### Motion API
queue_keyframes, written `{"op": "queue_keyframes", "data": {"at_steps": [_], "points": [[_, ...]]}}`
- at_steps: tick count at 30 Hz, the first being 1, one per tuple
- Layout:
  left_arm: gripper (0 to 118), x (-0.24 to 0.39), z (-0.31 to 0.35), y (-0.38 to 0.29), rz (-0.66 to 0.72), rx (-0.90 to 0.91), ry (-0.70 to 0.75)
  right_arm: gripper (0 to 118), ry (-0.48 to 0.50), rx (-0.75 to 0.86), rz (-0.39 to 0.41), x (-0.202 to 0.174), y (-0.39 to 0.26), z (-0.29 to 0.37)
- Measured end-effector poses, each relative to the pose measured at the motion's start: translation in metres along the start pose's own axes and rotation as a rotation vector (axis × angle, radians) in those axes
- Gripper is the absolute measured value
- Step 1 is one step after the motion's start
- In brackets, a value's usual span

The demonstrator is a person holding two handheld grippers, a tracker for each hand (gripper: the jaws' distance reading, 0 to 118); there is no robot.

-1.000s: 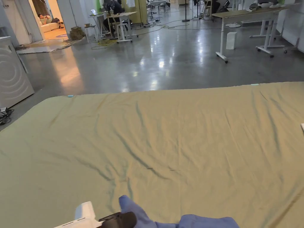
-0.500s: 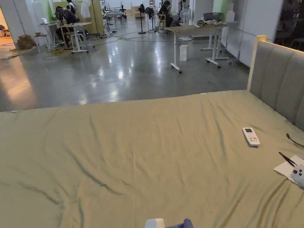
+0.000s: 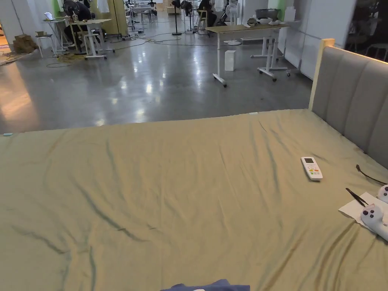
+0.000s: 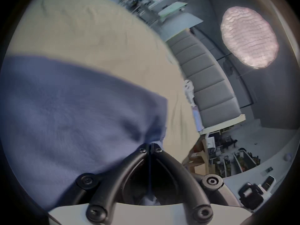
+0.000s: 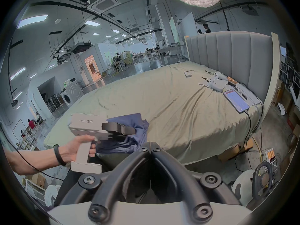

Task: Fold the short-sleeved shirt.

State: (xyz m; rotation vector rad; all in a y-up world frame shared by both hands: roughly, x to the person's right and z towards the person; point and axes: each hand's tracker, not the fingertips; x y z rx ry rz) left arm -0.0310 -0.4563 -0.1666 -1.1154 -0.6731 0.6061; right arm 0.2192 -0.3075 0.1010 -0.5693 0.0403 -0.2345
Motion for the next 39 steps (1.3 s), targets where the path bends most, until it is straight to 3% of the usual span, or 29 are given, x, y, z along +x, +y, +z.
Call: {"op": "queue_keyframes", "data": {"at_steps": [6, 11, 16, 17, 21, 22, 23, 25, 26, 27, 30, 35, 38, 39], "points": [[1, 0.025, 0.014, -0.003, -0.138, 0.056, 0.078, 0, 0.034, -0.035, 0.016, -0.004, 0.003, -0.02], [1, 0.036, 0.079, -0.002, -0.196, 0.164, -0.099, 0, 0.169, -0.076, 0.071, -0.026, 0.029, -0.093], [1, 0.023, 0.147, 0.001, -0.279, 0.244, 0.004, 0, 0.313, -0.151, -0.022, -0.039, 0.048, -0.196], [1, 0.016, 0.157, 0.0, -0.265, 0.252, 0.021, 0, 0.294, -0.209, -0.044, -0.04, 0.05, -0.217], [3, -0.018, 0.186, -0.004, -0.186, 0.3, 0.081, 0, 0.188, -0.489, 0.001, -0.033, 0.031, -0.274], [8, -0.026, 0.191, -0.004, -0.167, 0.308, 0.096, 0, 0.187, -0.479, -0.006, -0.025, 0.019, -0.279], [20, -0.033, 0.196, -0.005, -0.146, 0.31, 0.105, 0, 0.27, -0.421, -0.092, -0.012, 0.018, -0.275], [76, -0.049, 0.2, -0.005, -0.087, 0.316, 0.118, 0, 0.255, -0.476, -0.26, 0.0, 0.022, -0.272], [96, -0.057, 0.198, -0.005, -0.048, 0.318, 0.112, 0, 0.245, -0.489, -0.316, 0.005, 0.019, -0.275], [105, -0.065, 0.196, -0.002, -0.012, 0.318, 0.086, 0, 0.257, -0.486, -0.305, 0.005, 0.016, -0.277], [105, -0.081, 0.18, 0.005, 0.151, 0.292, -0.047, 0, 0.243, -0.474, -0.233, -0.004, 0.023, -0.273], [105, -0.108, 0.128, 0.021, 0.213, 0.164, -0.109, 0, 0.237, -0.473, -0.199, -0.007, 0.023, -0.273], [97, -0.115, 0.109, 0.027, 0.268, 0.127, -0.153, 0, 0.236, -0.473, -0.202, -0.007, 0.023, -0.273], [88, -0.113, 0.104, 0.027, 0.291, 0.127, -0.191, 0, 0.233, -0.469, -0.196, -0.009, 0.022, -0.272]]}}
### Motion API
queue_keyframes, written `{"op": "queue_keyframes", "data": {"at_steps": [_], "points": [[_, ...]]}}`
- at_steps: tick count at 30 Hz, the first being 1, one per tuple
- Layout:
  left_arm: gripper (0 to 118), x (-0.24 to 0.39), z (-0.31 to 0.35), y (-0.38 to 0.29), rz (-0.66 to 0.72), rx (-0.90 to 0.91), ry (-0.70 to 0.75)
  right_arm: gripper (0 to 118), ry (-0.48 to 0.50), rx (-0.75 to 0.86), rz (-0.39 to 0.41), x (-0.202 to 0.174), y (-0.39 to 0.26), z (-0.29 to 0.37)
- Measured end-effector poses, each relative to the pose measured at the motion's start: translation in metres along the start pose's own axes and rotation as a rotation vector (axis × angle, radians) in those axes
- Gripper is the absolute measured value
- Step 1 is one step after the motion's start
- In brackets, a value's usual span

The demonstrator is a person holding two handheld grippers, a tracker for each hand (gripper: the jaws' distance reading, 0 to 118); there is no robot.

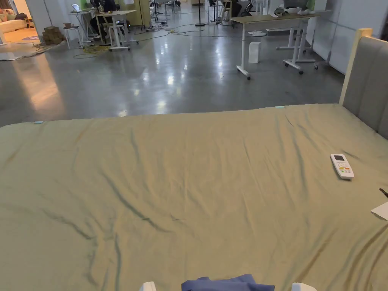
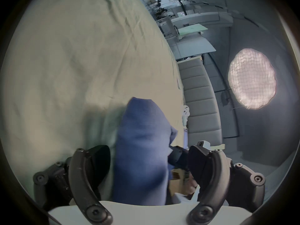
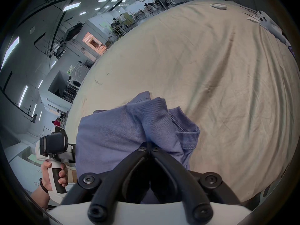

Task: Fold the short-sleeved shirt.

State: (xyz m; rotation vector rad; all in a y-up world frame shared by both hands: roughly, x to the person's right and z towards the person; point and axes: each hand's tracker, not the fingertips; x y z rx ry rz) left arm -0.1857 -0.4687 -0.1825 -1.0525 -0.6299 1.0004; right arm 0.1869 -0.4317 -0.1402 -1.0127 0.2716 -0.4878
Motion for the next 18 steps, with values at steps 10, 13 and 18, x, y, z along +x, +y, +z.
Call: {"op": "queue_keyframes", "data": {"at_steps": [10, 13, 18], "points": [[32, 0.015, -0.019, -0.011, 0.004, -0.013, 0.138, 0, -0.016, -0.004, 0.09, -0.005, 0.004, -0.001], [31, 0.05, 0.0, 0.0, -0.042, -0.017, 0.113, 0, 0.032, 0.052, 0.119, -0.009, 0.001, 0.015], [31, 0.073, 0.115, 0.043, -0.141, 0.131, 0.079, 0, 0.036, 0.23, 0.195, -0.016, -0.023, 0.07]]}}
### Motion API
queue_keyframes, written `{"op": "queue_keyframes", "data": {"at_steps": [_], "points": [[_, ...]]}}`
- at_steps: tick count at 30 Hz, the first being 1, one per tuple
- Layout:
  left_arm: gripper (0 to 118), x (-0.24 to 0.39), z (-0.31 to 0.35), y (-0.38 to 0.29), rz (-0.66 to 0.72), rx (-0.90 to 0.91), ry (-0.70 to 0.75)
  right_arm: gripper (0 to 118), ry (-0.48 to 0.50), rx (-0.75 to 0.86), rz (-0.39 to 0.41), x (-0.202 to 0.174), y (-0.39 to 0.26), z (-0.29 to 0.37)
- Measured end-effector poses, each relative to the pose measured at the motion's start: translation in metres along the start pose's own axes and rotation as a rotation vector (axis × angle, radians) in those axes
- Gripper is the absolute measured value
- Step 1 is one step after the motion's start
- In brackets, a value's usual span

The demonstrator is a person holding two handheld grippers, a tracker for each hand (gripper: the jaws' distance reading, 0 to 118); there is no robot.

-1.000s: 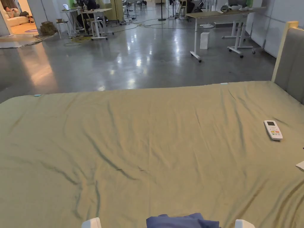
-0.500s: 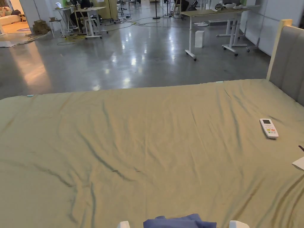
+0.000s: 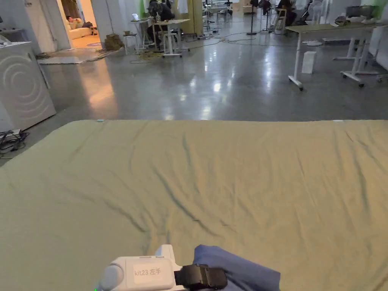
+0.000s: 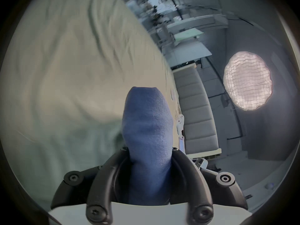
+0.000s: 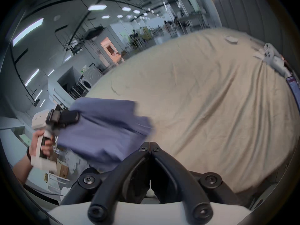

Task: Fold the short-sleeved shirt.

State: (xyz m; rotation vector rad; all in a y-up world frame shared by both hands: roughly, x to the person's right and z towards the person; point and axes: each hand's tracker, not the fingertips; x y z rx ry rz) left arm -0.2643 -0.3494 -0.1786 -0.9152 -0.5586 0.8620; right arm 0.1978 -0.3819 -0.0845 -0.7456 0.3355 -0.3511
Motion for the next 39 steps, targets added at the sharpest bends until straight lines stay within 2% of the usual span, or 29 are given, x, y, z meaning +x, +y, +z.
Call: {"op": "queue_keyframes", "data": {"at_steps": [3, 5, 6, 8, 9, 10, 11, 12, 14, 15, 18, 19, 20, 21, 23, 25, 27, 31, 34, 36, 37, 39], "points": [[31, -0.049, 0.079, 0.054, -0.013, 0.074, 0.127, 0, -0.001, 0.02, -0.086, 0.013, -0.022, 0.03], [31, -0.074, 0.126, 0.083, 0.005, 0.09, 0.245, 0, -0.042, 0.03, -0.137, 0.023, -0.037, 0.044], [31, -0.094, 0.149, 0.099, 0.01, 0.074, 0.351, 0, -0.085, 0.041, -0.15, 0.028, -0.043, 0.049], [31, -0.114, 0.169, 0.118, -0.023, 0.049, 0.496, 0, -0.175, 0.045, -0.151, 0.042, -0.054, 0.049], [31, -0.125, 0.176, 0.125, -0.015, 0.039, 0.508, 0, -0.202, 0.044, -0.163, 0.046, -0.058, 0.049], [31, -0.097, 0.167, 0.112, 0.026, 0.052, 0.525, 0, -0.213, 0.037, -0.189, 0.051, -0.06, 0.049], [33, -0.102, 0.167, 0.113, 0.056, 0.062, 0.539, 0, -0.215, 0.031, -0.225, 0.057, -0.064, 0.047], [42, -0.109, 0.165, 0.115, 0.049, 0.056, 0.55, 0, -0.211, 0.032, -0.256, 0.06, -0.067, 0.047], [65, -0.114, 0.149, 0.112, 0.02, 0.048, 0.697, 0, -0.192, 0.035, -0.31, 0.065, -0.069, 0.046], [79, -0.115, 0.14, 0.109, 0.005, 0.045, 0.753, 0, -0.202, 0.035, -0.313, 0.054, -0.061, 0.048], [82, -0.133, 0.133, 0.11, 0.028, -0.016, 0.882, 0, -0.223, 0.022, -0.302, 0.049, -0.053, 0.048], [82, -0.13, 0.138, 0.11, 0.09, -0.043, 0.907, 0, -0.223, 0.033, -0.284, 0.048, -0.05, 0.053], [82, -0.122, 0.148, 0.109, 0.09, -0.061, 0.899, 0, -0.21, 0.067, -0.245, 0.046, -0.046, 0.059], [82, -0.109, 0.155, 0.108, 0.032, -0.057, 0.933, 0, -0.195, 0.091, -0.219, 0.045, -0.042, 0.064], [82, -0.07, 0.181, 0.106, -0.169, 0.04, 1.01, 0, -0.195, 0.109, -0.145, 0.04, -0.032, 0.071], [82, -0.022, 0.194, 0.094, -0.298, 0.1, 0.915, 0, -0.216, 0.119, -0.08, 0.036, -0.024, 0.073], [82, 0.026, 0.208, 0.076, -0.377, 0.228, 0.789, 0, -0.235, 0.15, -0.055, 0.029, -0.015, 0.075], [81, 0.106, 0.211, 0.027, -0.563, 0.498, 0.575, 0, -0.158, 0.298, -0.052, -0.002, 0.021, 0.092], [80, 0.159, 0.194, -0.018, -0.76, 0.654, 0.543, 0, -0.119, 0.419, 0.006, -0.035, 0.052, 0.111], [80, 0.183, 0.179, -0.046, -0.906, 0.735, 0.61, 0, -0.1, 0.495, 0.076, -0.061, 0.071, 0.127], [80, 0.195, 0.17, -0.058, -0.958, 0.742, 0.663, 0, -0.112, 0.527, 0.136, -0.075, 0.079, 0.135], [80, 0.214, 0.152, -0.078, -1.006, 0.763, 0.759, 0, -0.167, 0.603, 0.353, -0.104, 0.088, 0.148]]}}
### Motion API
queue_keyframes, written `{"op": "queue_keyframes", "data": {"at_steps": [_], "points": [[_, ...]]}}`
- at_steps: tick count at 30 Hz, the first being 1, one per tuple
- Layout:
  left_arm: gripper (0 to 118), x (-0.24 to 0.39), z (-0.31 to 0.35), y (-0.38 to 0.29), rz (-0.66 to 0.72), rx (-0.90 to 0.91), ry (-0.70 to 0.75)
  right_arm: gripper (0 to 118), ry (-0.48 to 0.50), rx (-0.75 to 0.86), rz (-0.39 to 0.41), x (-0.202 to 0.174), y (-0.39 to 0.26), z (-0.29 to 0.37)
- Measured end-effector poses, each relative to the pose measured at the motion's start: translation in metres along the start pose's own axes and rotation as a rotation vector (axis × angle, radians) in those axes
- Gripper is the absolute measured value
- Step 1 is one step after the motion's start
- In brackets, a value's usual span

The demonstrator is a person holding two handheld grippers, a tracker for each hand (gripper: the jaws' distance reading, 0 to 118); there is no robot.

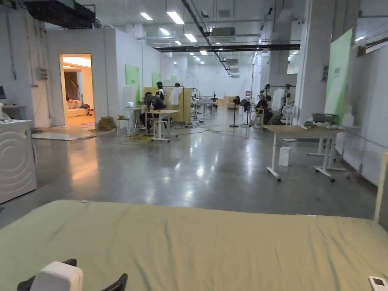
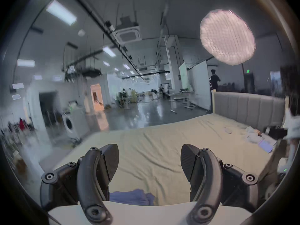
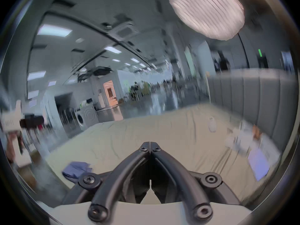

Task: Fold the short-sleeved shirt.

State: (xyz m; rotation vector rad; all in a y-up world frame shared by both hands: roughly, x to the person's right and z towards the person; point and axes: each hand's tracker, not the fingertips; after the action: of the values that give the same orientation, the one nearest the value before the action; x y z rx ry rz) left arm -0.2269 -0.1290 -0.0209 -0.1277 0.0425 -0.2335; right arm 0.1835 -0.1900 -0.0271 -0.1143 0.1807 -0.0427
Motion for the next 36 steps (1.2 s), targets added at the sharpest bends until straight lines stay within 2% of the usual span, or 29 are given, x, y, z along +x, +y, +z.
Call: {"op": "queue_keyframes", "data": {"at_steps": [2, 4, 6, 10, 11, 12, 14, 17, 20, 26, 30, 33, 34, 36], "points": [[80, 0.025, 0.009, 0.005, 0.019, 0.013, 0.081, 0, -0.123, 0.151, 0.207, -0.027, 0.019, 0.01], [79, 0.038, 0.018, 0.005, 0.074, 0.05, 0.059, 0, -0.088, 0.08, 0.137, -0.033, 0.022, 0.009], [78, 0.048, 0.029, 0.001, 0.082, 0.081, 0.013, 0, -0.026, 0.115, 0.151, -0.039, 0.025, 0.018], [74, 0.056, 0.049, -0.009, 0.081, 0.102, -0.025, 0, -0.026, 0.113, 0.179, -0.042, 0.021, 0.029], [68, 0.057, 0.053, -0.008, 0.099, 0.101, -0.022, 0, -0.032, 0.1, 0.18, -0.041, 0.02, 0.029], [54, 0.058, 0.056, -0.009, 0.108, 0.104, -0.016, 0, -0.036, 0.09, 0.172, -0.039, 0.018, 0.029], [17, 0.055, 0.059, -0.011, 0.13, 0.121, -0.022, 0, -0.047, 0.081, 0.134, -0.035, 0.015, 0.032], [0, 0.051, 0.059, -0.01, 0.145, 0.135, -0.07, 0, -0.041, 0.073, 0.084, -0.027, 0.011, 0.032], [0, 0.056, 0.06, -0.008, 0.119, 0.14, -0.054, 0, -0.062, 0.07, 0.094, -0.028, 0.013, 0.033], [0, 0.062, 0.055, -0.011, 0.101, 0.127, -0.063, 0, -0.038, 0.096, 0.077, -0.029, 0.018, 0.038], [0, 0.061, 0.054, -0.011, 0.103, 0.116, -0.067, 0, -0.02, 0.041, 0.076, -0.03, 0.012, 0.032], [0, 0.058, 0.052, -0.014, 0.098, 0.107, -0.064, 0, -0.023, 0.065, 0.107, -0.035, 0.012, 0.034], [1, 0.057, 0.051, -0.015, 0.098, 0.101, -0.059, 5, -0.026, 0.061, 0.103, -0.036, 0.012, 0.033], [8, 0.055, 0.05, -0.016, 0.095, 0.093, -0.044, 18, -0.062, 0.113, 0.166, -0.038, 0.016, 0.034]]}}
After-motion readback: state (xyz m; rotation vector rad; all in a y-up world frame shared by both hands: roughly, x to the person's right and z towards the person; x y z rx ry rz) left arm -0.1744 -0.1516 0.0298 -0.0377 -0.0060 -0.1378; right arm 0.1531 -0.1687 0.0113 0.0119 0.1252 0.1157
